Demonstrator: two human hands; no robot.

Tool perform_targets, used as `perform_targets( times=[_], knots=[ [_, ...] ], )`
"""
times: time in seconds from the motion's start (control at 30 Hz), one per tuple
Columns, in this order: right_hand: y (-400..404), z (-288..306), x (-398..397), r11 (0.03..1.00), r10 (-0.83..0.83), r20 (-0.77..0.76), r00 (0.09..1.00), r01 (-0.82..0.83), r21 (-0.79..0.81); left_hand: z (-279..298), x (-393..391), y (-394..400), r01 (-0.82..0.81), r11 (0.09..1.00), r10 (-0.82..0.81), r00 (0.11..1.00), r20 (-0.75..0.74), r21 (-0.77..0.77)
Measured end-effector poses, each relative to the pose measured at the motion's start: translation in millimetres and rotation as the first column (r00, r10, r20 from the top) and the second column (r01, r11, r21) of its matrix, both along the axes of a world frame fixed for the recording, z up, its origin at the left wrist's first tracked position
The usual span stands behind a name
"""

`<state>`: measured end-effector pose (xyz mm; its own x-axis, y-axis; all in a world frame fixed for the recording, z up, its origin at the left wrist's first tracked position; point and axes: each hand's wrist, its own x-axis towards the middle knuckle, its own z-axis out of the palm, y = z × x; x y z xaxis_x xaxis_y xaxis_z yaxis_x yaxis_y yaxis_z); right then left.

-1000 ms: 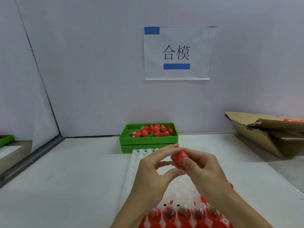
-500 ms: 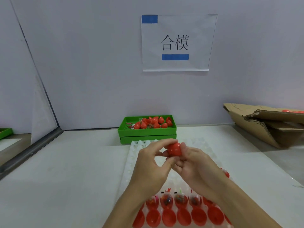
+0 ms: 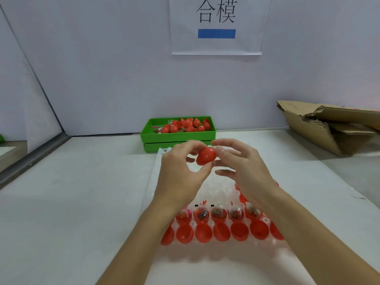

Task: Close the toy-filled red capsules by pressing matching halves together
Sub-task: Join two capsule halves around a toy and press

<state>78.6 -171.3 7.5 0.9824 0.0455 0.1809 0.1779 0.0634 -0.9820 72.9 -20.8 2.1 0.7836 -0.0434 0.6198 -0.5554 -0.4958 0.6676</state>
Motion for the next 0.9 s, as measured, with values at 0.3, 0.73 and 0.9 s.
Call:
perform_targets(
  times=[0.3,0.73,0.9],
  knots=[
    [3.0,-3.2,-0.3,0.996,-0.014,0.035,0.999,0.011,0.090,-1.3,-1.7,-3.8,0.060,0.989,-0.067,0.997,-0.047,-0.135],
    [6.2,-3.9,-1.3,0.936,0.012,0.016,1.000,-0.017,0.351,-0.3,-0.1,-3.4,0.122,0.942,-0.168,0.978,-0.125,-0.313],
    [6.5,-5.9,-2.1,0.934,0.031,0.053,0.998,-0.048,0.354,1.3,0.7,-1.2,0.121,0.940,-0.175,0.974,-0.143,-0.320]
  ],
)
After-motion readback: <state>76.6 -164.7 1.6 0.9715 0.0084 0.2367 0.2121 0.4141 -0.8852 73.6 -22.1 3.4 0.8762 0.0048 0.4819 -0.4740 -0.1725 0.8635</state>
